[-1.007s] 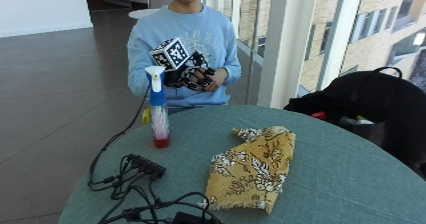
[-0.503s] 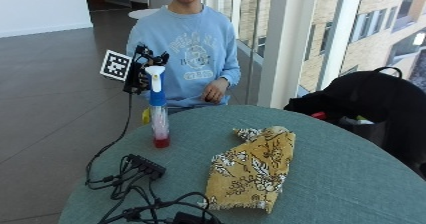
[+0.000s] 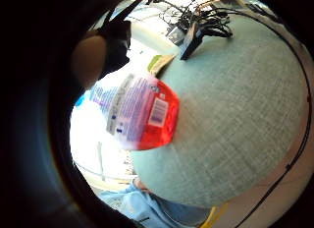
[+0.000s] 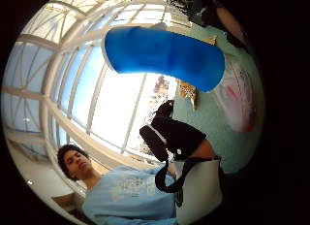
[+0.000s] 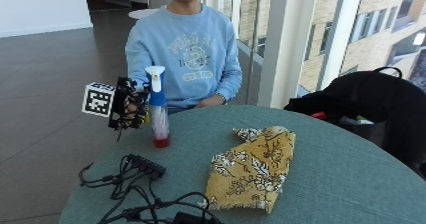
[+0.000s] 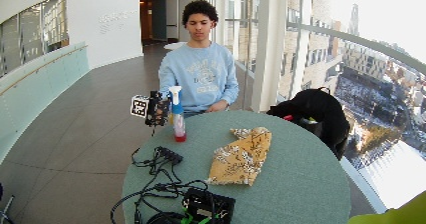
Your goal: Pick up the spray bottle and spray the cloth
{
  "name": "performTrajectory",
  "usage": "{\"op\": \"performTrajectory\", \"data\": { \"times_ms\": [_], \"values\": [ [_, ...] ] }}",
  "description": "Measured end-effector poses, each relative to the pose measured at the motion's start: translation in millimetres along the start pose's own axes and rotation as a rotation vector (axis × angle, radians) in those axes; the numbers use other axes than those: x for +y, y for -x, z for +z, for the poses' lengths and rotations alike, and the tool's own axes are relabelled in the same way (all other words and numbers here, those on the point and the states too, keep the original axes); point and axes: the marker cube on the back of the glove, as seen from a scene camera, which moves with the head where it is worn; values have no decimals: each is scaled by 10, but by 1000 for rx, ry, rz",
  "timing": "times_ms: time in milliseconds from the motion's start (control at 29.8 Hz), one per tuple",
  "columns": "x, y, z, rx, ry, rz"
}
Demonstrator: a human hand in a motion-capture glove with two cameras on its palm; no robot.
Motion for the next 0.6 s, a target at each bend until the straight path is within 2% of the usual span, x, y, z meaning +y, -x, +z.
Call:
{"op": "performTrajectory", "data": {
  "times_ms": [201,503,604],
  "values": [
    [-143,-52,147,5,60,-7],
    [-223,9,401,23,28,-13],
    [-171,0,444,46,33,-69]
  ]
}}
